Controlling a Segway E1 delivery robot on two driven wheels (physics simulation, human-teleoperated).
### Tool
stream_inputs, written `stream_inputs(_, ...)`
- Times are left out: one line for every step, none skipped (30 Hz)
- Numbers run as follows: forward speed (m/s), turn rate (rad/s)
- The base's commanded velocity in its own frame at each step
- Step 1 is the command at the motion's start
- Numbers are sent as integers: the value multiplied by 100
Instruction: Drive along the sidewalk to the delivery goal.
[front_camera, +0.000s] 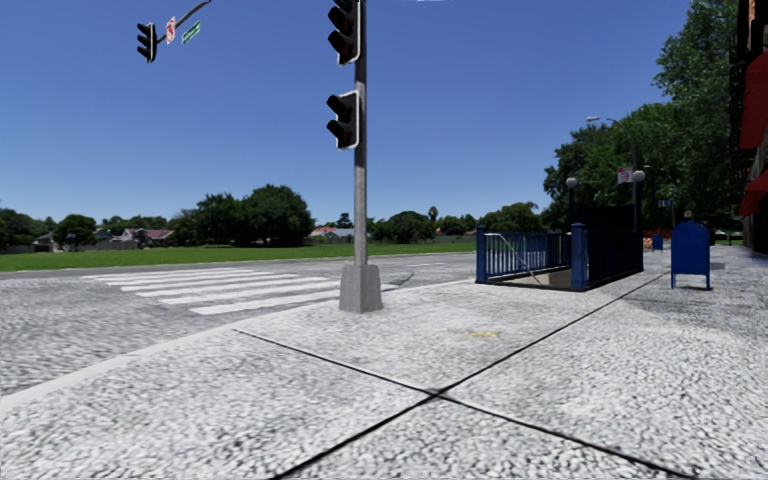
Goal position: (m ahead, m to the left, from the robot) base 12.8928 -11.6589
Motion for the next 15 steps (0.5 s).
stream_inputs(89,-76)
stream_inputs(89,-76)
stream_inputs(89,-76)
stream_inputs(89,-76)
stream_inputs(89,-76)
stream_inputs(89,-76)
stream_inputs(89,-76)
stream_inputs(89,-76)
stream_inputs(89,-76)
stream_inputs(90,-76)
stream_inputs(90,-76)
stream_inputs(90,-76)
stream_inputs(90,-76)
stream_inputs(90,-76)
stream_inputs(91,-76)
